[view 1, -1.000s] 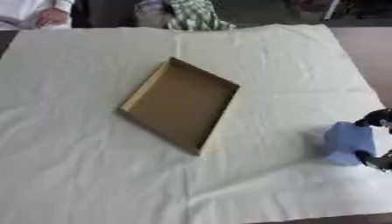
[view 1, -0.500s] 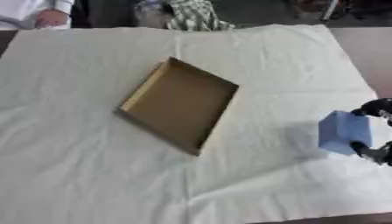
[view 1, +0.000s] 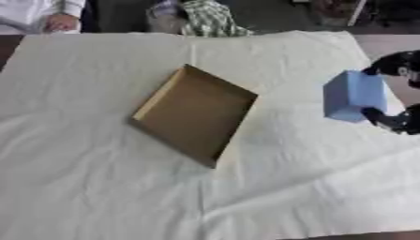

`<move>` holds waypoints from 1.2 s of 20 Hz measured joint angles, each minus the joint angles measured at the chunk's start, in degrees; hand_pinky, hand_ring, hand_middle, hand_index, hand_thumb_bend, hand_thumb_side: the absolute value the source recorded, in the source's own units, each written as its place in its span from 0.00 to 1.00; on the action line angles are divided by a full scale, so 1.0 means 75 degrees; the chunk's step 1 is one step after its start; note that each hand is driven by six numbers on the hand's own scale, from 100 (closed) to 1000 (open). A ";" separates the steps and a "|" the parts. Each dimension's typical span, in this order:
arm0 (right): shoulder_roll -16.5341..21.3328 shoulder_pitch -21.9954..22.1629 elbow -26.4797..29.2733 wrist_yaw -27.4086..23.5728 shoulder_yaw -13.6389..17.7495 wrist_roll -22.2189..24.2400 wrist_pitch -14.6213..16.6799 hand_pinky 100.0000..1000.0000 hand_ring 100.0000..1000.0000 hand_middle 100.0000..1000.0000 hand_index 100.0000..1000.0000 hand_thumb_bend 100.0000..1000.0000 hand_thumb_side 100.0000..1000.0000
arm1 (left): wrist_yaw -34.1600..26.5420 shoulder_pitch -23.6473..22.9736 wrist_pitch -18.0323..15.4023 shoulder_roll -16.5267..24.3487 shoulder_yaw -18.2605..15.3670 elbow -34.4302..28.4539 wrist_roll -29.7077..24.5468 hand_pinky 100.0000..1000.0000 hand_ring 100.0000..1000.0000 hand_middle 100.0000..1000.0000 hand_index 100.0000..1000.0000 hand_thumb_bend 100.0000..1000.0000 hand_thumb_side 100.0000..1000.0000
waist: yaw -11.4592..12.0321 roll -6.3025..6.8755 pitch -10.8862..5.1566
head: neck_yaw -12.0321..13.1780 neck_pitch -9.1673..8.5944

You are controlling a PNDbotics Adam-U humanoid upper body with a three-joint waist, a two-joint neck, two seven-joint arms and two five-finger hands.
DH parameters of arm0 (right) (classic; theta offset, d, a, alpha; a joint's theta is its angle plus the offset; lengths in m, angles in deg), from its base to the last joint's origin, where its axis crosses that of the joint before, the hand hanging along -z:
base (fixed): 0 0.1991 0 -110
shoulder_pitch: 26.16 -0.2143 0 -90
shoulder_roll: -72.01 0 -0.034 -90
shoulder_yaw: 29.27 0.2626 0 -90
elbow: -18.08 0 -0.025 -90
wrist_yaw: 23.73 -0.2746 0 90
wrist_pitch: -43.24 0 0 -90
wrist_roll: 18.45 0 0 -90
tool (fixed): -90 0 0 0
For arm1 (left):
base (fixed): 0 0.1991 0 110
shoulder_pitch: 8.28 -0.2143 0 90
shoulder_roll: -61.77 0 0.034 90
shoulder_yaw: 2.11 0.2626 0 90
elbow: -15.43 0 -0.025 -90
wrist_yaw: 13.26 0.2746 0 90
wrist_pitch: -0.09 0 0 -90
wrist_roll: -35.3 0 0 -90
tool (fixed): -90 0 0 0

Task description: Pick up objects on the table and place them in the box.

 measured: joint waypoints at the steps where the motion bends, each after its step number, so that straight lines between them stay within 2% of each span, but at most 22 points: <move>1: -0.0002 -0.0257 0.0000 -0.0055 -0.0081 0.0120 0.0008 0.88 0.91 0.78 0.83 0.00 0.61 | -0.0010 0.0005 0.0001 -0.0001 0.0017 0.0000 -0.0018 0.58 0.89 0.59 0.61 0.27 0.51 | 0.0037 -0.0015 -0.0011 | -0.0026 0.0001; 5: -0.0210 -0.1440 -0.0047 -0.0222 -0.0474 0.0653 0.0058 0.88 0.90 0.78 0.83 0.00 0.61 | -0.0039 0.0013 0.0000 -0.0004 0.0062 0.0000 -0.0081 0.58 0.89 0.59 0.61 0.27 0.51 | 0.0196 -0.0076 -0.0027 | -0.0137 0.0018; 11: -0.1023 -0.2957 -0.0659 -0.0266 -0.1138 0.1366 0.0250 0.88 0.89 0.78 0.83 0.00 0.61 | -0.0096 0.0070 0.0011 -0.0064 0.0108 0.0000 -0.0163 0.58 0.89 0.59 0.61 0.27 0.51 | 0.0361 -0.0159 -0.0062 | -0.0253 0.0041; 18: -0.1922 -0.3953 -0.1434 -0.0014 -0.1640 0.1806 0.0479 0.88 0.90 0.78 0.83 0.00 0.66 | -0.0160 0.0142 0.0006 -0.0129 0.0140 0.0000 -0.0229 0.58 0.89 0.59 0.61 0.27 0.51 | 0.0545 -0.0205 -0.0083 | -0.0369 0.0046; 24: -0.2707 -0.4470 -0.2231 0.0460 -0.2002 0.1967 0.0679 0.88 0.89 0.77 0.83 0.00 0.68 | -0.0258 0.0267 -0.0014 -0.0201 0.0170 0.0000 -0.0302 0.58 0.89 0.59 0.61 0.27 0.50 | 0.0783 -0.0200 -0.0083 | -0.0659 0.0046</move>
